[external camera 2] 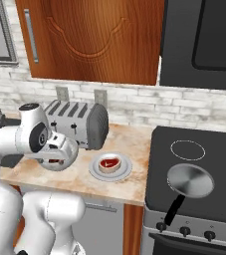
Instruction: Place one of the steaks on the plate and the other in the bowl. Then place the bowl in the fridge.
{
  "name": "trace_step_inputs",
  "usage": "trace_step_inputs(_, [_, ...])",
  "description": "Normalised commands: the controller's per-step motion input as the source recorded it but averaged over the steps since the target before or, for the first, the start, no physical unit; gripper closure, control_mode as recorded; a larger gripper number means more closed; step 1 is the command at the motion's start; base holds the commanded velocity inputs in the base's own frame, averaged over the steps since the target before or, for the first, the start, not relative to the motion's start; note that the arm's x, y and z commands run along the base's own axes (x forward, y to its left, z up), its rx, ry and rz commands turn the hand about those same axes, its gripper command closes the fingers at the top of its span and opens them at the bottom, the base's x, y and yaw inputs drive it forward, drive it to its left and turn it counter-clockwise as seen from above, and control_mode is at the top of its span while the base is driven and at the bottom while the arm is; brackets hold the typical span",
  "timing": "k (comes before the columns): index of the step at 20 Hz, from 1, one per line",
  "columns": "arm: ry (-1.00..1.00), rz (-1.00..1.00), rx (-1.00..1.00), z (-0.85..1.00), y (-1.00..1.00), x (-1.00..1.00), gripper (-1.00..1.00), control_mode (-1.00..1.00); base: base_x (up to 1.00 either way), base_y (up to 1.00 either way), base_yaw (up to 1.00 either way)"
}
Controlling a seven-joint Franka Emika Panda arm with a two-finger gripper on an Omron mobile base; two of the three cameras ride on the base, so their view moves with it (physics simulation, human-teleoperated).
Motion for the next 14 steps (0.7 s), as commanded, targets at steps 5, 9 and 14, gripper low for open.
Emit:
trace_step_inputs(5, [-0.03,-0.16,0.0,0.02,-0.8,0.0,-1.0,-1.0,0.0,0.0,0.0])
trace_step_inputs(9, [0.12,-0.09,0.03,-0.21,-0.23,0.0,-1.0,-1.0,0.0,0.0,0.0])
trace_step_inputs(14, [0.08,-0.03,0.01,0.0,-0.14,0.0,-1.0,-1.0,0.0,0.0,0.0])
